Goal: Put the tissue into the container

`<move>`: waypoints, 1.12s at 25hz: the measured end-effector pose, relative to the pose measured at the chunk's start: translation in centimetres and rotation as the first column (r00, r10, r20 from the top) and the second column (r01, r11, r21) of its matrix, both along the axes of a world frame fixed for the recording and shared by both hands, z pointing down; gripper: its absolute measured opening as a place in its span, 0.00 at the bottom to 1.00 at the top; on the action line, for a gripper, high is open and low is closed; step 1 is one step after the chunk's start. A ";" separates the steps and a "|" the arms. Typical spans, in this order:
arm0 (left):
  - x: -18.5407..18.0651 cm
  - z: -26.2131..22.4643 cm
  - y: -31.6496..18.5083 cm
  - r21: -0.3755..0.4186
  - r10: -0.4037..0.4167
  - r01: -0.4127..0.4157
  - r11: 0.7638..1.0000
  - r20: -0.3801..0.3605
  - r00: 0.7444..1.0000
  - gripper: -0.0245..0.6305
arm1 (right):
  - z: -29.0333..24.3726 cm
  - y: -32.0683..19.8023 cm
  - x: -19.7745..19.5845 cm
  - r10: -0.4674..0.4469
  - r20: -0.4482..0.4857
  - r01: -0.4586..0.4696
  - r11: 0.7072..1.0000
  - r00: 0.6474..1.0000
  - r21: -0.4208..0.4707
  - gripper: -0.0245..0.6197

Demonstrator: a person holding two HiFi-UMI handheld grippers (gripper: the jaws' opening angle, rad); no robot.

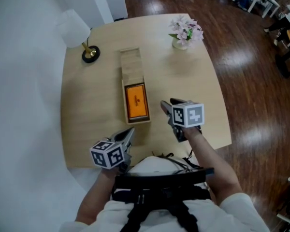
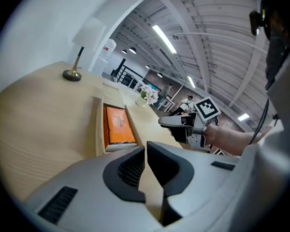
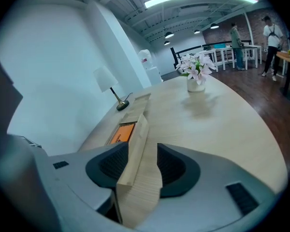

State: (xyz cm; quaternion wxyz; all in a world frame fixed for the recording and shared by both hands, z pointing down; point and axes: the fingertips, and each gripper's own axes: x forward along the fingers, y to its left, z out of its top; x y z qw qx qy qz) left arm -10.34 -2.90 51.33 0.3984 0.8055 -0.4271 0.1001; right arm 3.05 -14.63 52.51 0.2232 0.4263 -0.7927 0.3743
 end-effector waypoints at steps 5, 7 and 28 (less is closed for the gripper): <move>1.4 0.3 -0.3 -0.008 0.003 -0.003 1.000 0.000 1.000 0.05 | 0.2 0.3 1.9 -0.007 0.014 0.007 1.000 1.000 -0.008 0.24; 1.9 0.4 -0.3 -0.013 0.008 -0.008 1.000 0.003 1.000 0.05 | 0.3 0.4 2.6 -0.010 0.013 0.010 1.000 1.000 -0.008 0.20; 2.5 6.4 3.2 -0.179 0.194 -0.151 0.972 0.254 0.947 0.04 | 7.3 6.9 12.6 -0.159 -0.292 0.131 0.985 0.943 -0.115 0.13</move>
